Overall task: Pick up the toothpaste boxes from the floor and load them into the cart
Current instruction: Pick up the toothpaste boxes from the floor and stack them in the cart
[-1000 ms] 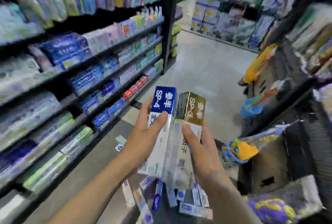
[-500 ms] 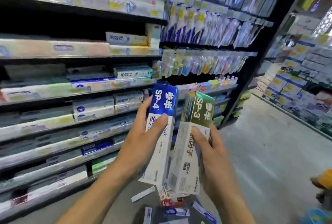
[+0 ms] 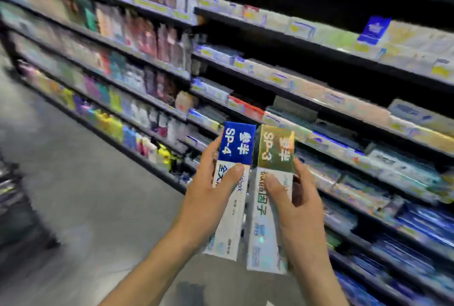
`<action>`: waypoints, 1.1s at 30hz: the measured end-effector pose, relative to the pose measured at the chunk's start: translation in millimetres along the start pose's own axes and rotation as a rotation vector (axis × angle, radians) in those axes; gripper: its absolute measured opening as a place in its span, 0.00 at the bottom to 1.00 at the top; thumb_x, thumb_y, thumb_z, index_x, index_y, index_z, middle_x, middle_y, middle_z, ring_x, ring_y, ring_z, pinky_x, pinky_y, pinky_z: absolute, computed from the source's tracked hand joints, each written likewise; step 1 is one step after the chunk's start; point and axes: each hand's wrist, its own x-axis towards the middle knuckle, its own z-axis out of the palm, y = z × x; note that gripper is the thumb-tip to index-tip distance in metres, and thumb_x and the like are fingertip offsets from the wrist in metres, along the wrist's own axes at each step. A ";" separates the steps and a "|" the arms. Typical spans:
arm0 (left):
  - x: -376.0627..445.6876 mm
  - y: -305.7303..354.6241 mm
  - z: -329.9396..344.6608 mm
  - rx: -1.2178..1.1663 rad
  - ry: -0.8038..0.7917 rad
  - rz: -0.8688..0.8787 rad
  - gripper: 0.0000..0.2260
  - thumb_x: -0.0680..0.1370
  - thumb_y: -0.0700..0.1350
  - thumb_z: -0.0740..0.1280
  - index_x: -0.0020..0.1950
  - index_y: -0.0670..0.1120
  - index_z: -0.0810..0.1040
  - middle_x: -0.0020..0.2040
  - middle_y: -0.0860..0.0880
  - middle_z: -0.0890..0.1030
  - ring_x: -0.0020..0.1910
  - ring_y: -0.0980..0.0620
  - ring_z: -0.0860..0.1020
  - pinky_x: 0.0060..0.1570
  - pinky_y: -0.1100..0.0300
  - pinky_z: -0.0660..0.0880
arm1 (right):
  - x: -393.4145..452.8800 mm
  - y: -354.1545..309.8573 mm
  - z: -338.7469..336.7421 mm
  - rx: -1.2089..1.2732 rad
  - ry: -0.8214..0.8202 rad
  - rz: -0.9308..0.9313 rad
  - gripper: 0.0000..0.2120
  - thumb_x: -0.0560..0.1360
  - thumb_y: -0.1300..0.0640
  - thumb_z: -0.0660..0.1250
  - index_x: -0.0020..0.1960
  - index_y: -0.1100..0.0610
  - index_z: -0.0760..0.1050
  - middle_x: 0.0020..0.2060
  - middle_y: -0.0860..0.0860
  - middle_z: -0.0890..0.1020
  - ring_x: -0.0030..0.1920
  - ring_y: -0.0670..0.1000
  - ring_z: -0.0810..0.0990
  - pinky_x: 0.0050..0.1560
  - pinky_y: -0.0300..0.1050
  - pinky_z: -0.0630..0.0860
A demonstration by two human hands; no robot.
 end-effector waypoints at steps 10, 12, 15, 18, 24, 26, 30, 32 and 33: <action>-20.0 9.9 -137.6 0.082 0.404 0.051 0.21 0.82 0.43 0.66 0.72 0.60 0.68 0.57 0.60 0.83 0.55 0.59 0.83 0.49 0.67 0.76 | 2.0 13.7 157.2 0.082 -0.322 0.001 0.25 0.77 0.58 0.71 0.70 0.41 0.71 0.48 0.46 0.86 0.47 0.49 0.86 0.46 0.44 0.82; -21.6 12.6 -171.7 0.099 0.447 0.040 0.21 0.82 0.45 0.66 0.73 0.61 0.67 0.59 0.59 0.83 0.56 0.58 0.83 0.51 0.63 0.77 | 1.3 17.1 193.3 0.088 -0.373 0.003 0.25 0.77 0.58 0.71 0.70 0.41 0.71 0.50 0.47 0.86 0.49 0.50 0.86 0.49 0.49 0.83; -27.0 16.3 -232.5 0.097 0.533 0.035 0.21 0.82 0.45 0.66 0.72 0.60 0.68 0.57 0.59 0.84 0.53 0.59 0.83 0.46 0.69 0.77 | -3.7 22.8 257.5 0.086 -0.458 -0.004 0.25 0.76 0.57 0.72 0.71 0.43 0.71 0.53 0.46 0.86 0.52 0.48 0.85 0.54 0.51 0.82; -29.8 19.5 -302.9 0.126 0.601 0.021 0.20 0.82 0.47 0.66 0.72 0.62 0.68 0.60 0.62 0.82 0.57 0.60 0.81 0.55 0.61 0.78 | -12.3 28.2 330.6 0.108 -0.523 0.015 0.25 0.76 0.57 0.72 0.71 0.45 0.72 0.53 0.43 0.86 0.52 0.45 0.85 0.51 0.44 0.83; -34.3 25.2 -450.3 0.127 0.761 -0.028 0.20 0.81 0.52 0.67 0.66 0.73 0.67 0.60 0.72 0.78 0.61 0.68 0.76 0.61 0.59 0.72 | -33.1 31.0 482.5 0.139 -0.650 0.069 0.25 0.76 0.57 0.72 0.71 0.46 0.71 0.48 0.44 0.86 0.48 0.46 0.86 0.42 0.38 0.80; -34.7 24.9 -493.7 0.122 0.807 -0.059 0.21 0.80 0.55 0.67 0.68 0.73 0.66 0.62 0.70 0.77 0.64 0.64 0.76 0.66 0.53 0.73 | -35.7 31.6 526.2 0.153 -0.681 0.083 0.24 0.77 0.57 0.71 0.71 0.45 0.71 0.47 0.42 0.87 0.47 0.46 0.86 0.42 0.39 0.80; -25.1 21.2 -561.7 0.142 0.867 -0.072 0.23 0.81 0.54 0.67 0.73 0.68 0.65 0.66 0.65 0.77 0.65 0.63 0.75 0.69 0.51 0.71 | -33.7 33.8 599.0 0.146 -0.764 0.119 0.22 0.77 0.55 0.71 0.65 0.36 0.71 0.48 0.43 0.87 0.48 0.49 0.87 0.47 0.48 0.83; -13.4 17.4 -588.9 0.135 0.887 -0.083 0.23 0.81 0.53 0.67 0.74 0.67 0.65 0.64 0.66 0.78 0.63 0.66 0.75 0.66 0.56 0.71 | -26.6 40.4 630.7 0.146 -0.773 0.137 0.23 0.77 0.55 0.71 0.67 0.38 0.71 0.50 0.47 0.87 0.49 0.52 0.87 0.48 0.51 0.83; -5.7 14.0 -602.1 0.126 0.899 -0.095 0.23 0.81 0.53 0.67 0.74 0.66 0.65 0.63 0.67 0.78 0.62 0.67 0.75 0.65 0.58 0.71 | -21.1 46.6 647.0 0.143 -0.775 0.138 0.23 0.77 0.56 0.71 0.68 0.40 0.71 0.50 0.47 0.87 0.50 0.52 0.86 0.49 0.50 0.83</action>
